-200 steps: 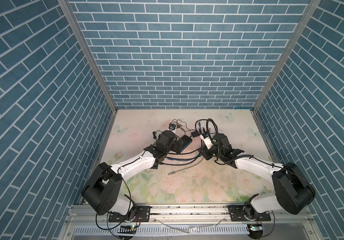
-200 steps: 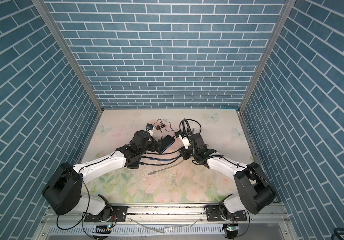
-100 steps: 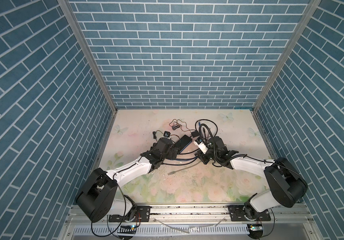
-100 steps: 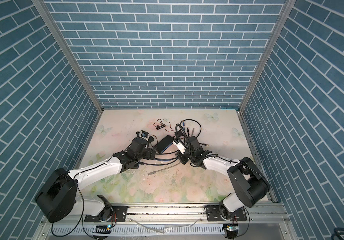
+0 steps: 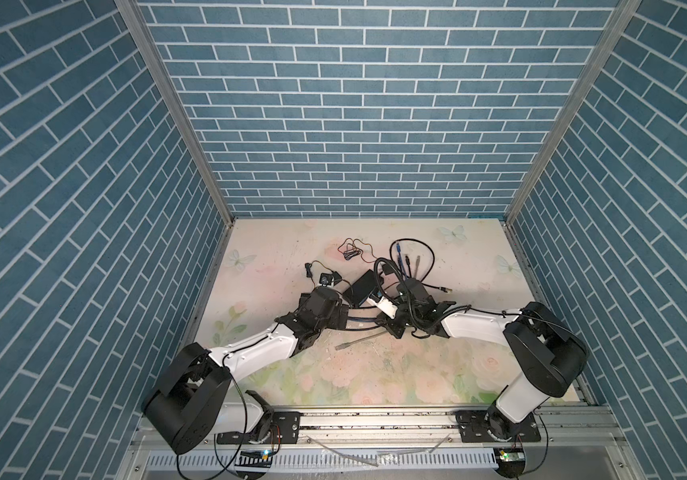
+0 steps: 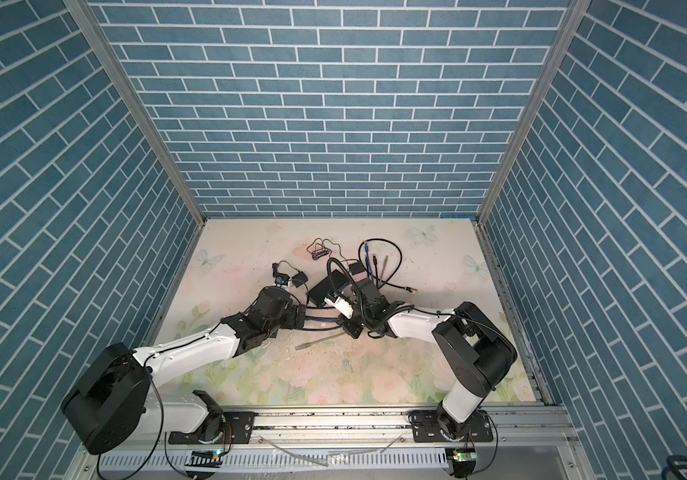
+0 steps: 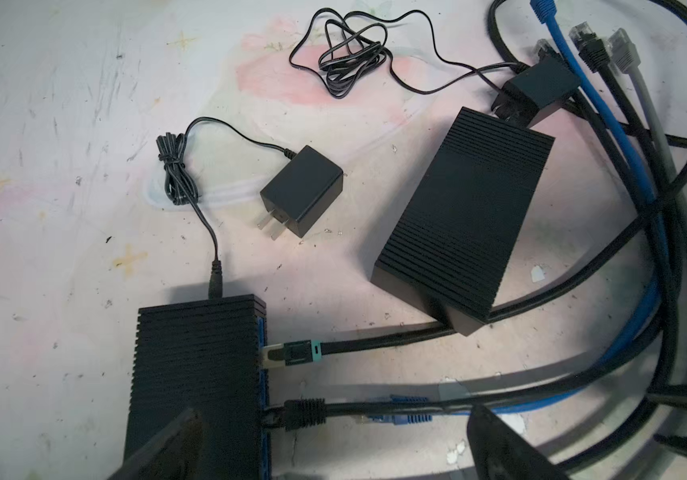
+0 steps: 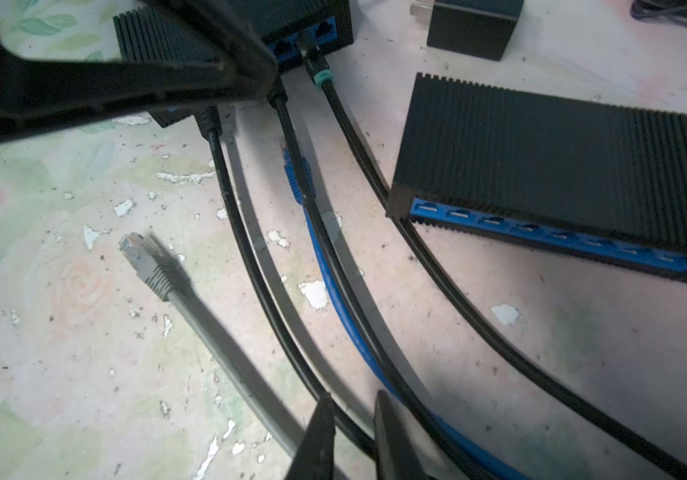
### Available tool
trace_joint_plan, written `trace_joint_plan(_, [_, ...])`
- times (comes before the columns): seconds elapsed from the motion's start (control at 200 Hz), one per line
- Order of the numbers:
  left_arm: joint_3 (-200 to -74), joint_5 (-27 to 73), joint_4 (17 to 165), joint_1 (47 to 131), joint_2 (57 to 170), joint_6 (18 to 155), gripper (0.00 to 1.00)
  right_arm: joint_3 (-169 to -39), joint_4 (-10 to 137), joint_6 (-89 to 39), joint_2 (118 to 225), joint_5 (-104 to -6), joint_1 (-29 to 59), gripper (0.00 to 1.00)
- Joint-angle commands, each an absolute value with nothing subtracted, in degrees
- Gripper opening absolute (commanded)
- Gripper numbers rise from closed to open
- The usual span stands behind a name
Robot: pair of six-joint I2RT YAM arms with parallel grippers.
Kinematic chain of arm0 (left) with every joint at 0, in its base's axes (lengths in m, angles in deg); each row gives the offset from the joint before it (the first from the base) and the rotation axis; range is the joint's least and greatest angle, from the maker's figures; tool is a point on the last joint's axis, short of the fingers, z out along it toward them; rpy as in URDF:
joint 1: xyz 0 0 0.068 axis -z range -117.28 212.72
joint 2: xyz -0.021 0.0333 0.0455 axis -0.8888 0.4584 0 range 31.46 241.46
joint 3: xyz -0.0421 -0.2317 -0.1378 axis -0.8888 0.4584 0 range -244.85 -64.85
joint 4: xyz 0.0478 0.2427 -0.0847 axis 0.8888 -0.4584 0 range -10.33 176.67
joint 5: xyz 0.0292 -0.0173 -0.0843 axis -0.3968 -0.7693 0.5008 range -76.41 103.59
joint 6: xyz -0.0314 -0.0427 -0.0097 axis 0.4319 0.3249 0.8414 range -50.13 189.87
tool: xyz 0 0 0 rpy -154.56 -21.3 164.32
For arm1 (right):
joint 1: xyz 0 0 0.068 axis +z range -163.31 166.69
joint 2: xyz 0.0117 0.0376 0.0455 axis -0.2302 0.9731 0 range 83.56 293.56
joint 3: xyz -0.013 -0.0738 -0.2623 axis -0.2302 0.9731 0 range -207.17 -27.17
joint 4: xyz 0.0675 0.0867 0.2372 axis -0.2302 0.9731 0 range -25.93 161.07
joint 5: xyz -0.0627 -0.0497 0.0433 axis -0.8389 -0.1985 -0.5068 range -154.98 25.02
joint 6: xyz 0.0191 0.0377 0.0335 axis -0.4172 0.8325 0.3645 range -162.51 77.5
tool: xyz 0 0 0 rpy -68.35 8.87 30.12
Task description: Insert the plug into the switch port
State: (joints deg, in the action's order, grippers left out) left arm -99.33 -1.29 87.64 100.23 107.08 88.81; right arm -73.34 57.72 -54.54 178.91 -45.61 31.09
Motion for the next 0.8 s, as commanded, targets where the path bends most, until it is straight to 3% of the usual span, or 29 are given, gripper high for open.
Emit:
trace_joint_plan(0.0, [-97.79,-2.99,87.72,100.17,105.32,89.88,1.00,-76.25,58.81,-59.15,180.62,-42.92,31.82,0.20])
trace_joint_plan(0.795, [-95.02,-3.90,87.28,98.60,103.91,90.97,1.00,-82.65,63.10,-65.41,189.10,-43.60,33.45,0.21])
